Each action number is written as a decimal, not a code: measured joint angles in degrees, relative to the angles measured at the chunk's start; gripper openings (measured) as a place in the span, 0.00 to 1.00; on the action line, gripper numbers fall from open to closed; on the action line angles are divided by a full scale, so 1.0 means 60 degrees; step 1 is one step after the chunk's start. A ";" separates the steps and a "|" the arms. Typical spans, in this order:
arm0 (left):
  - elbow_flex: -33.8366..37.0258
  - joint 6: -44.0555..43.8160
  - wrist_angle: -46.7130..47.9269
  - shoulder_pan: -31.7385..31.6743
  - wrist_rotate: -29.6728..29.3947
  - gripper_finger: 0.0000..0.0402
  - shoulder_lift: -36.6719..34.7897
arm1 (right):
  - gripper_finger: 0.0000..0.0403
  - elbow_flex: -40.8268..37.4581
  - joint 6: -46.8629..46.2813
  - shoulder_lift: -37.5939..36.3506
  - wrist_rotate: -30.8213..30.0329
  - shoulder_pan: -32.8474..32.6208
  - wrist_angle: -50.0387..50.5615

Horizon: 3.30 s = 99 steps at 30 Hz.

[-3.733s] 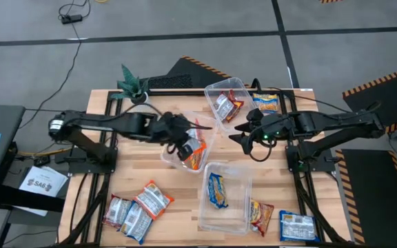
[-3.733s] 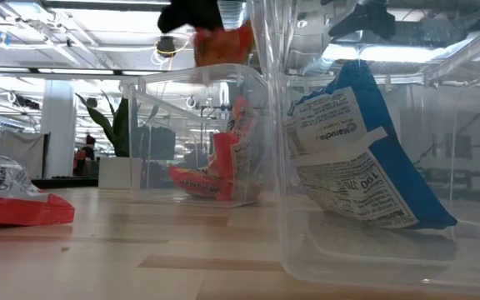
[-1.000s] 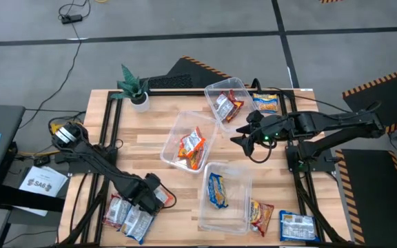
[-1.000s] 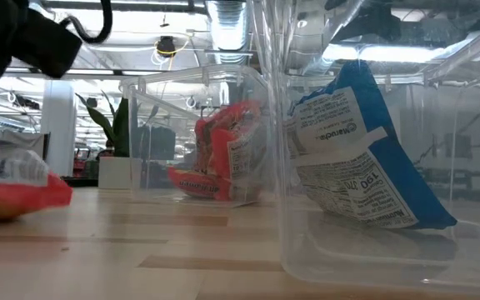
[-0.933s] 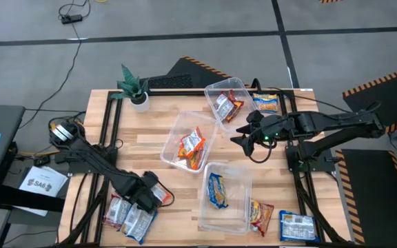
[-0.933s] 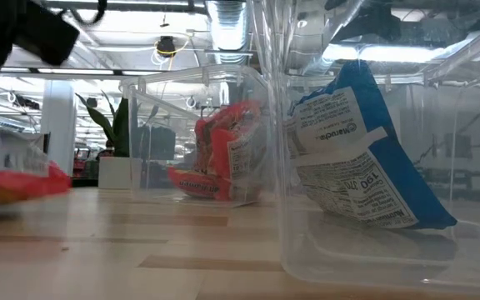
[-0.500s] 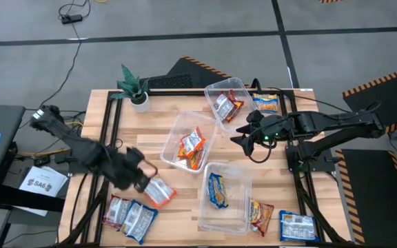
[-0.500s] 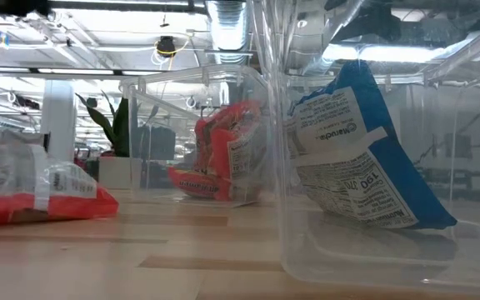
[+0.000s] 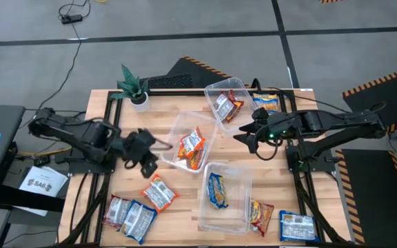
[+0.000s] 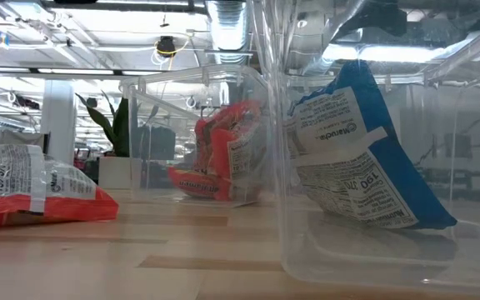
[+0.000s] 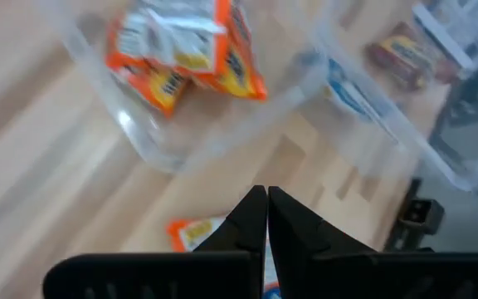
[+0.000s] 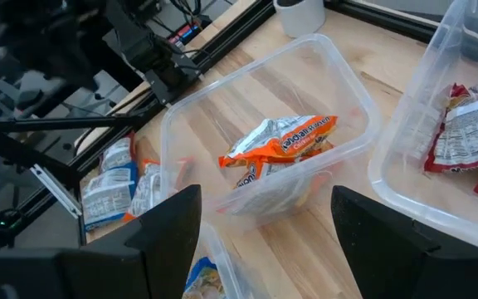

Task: Sort Maruchan noodles
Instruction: Put the orange noodle pack into the middle transparent bin, then put the red noodle pack into the top transparent bin

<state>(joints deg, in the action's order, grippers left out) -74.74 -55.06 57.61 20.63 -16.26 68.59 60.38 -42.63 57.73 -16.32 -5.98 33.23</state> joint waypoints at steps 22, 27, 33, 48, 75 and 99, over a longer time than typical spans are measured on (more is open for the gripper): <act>0.2674 -0.2682 -0.2000 0.1507 0.1794 0.80 0.2366 | 0.72 -0.0004 -0.0084 0.0080 -0.0011 -0.0004 0.0474; 0.2674 -0.2909 -0.2024 0.1329 0.1760 0.97 0.2896 | 0.72 -0.0004 -0.0098 0.0080 -0.0011 -0.0004 0.0467; 0.2674 -0.3357 -0.2301 0.1332 0.1498 0.98 0.3555 | 0.72 -0.0004 -0.0098 0.0080 -0.0014 -0.0004 0.0474; 0.2598 -0.3779 -0.3265 0.1340 0.1706 0.97 0.5622 | 0.72 -0.0004 -0.0078 0.0080 -0.0013 -0.0004 0.0530; 0.1766 -0.3072 -0.1422 0.1157 0.1596 0.03 0.0226 | 0.72 -0.0004 -0.0080 0.0076 -0.0013 0.0000 0.0891; -0.1096 0.4825 -0.3101 -0.2901 0.1844 0.41 0.2216 | 0.72 0.0000 -0.0171 -0.0397 -0.0072 0.0000 0.0663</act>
<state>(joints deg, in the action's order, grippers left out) -81.32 -26.11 39.01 3.22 -5.19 81.88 60.38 -43.66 55.35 -16.75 -5.98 37.21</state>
